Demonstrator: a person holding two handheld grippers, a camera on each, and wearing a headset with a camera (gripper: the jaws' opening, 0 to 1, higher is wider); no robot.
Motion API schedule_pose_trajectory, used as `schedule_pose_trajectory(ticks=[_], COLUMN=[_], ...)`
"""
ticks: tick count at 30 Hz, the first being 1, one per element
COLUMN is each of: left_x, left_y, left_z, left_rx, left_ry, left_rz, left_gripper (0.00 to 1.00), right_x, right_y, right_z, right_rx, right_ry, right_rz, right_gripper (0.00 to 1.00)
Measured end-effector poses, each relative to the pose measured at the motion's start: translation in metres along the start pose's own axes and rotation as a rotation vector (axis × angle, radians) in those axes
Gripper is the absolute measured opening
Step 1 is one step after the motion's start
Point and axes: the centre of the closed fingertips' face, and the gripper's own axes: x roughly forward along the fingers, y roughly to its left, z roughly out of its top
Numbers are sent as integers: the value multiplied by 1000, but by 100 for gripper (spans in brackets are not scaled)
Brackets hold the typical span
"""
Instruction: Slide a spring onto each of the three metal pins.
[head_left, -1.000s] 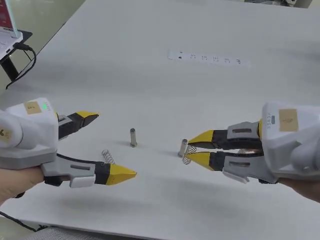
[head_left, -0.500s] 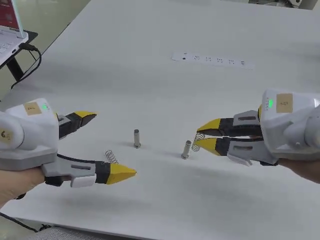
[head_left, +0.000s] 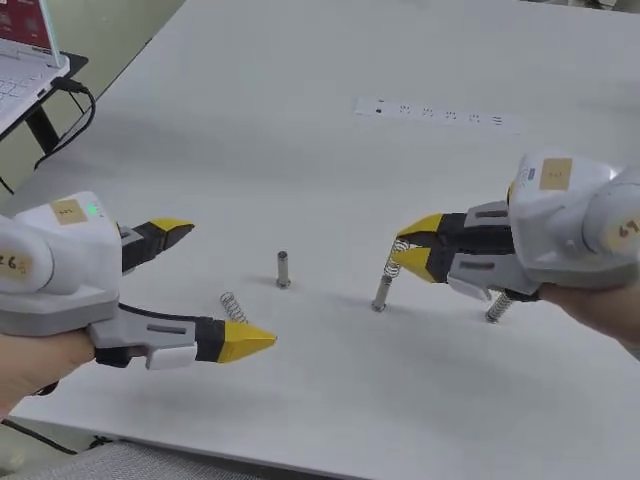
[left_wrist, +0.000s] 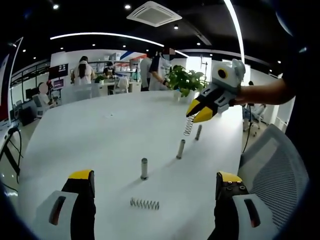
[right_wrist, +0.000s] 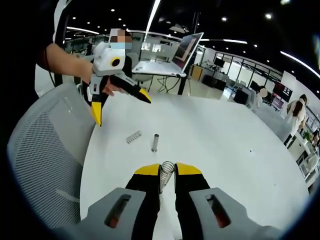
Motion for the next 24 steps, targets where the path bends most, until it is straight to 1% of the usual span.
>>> schedule_pose_trajectory(ticks=[5, 10, 17, 24], left_x=[-2, -2, -1, -2], left_y=[4, 3, 2, 4], left_z=[1, 0, -3, -3], left_rx=[-5, -11, -15, -21], left_ry=[-6, -5, 0, -3], left_rz=[13, 11, 10, 16], left_gripper=[98, 98, 98, 98], right_x=[2, 4, 7, 10], right_y=[-3, -4, -3, -3], right_z=[-7, -10, -13, -15], right_rx=[13, 39, 43, 44], right_ry=[20, 23, 29, 33], right_rz=[-5, -5, -1, 5], right_gripper=[7, 7, 7, 7])
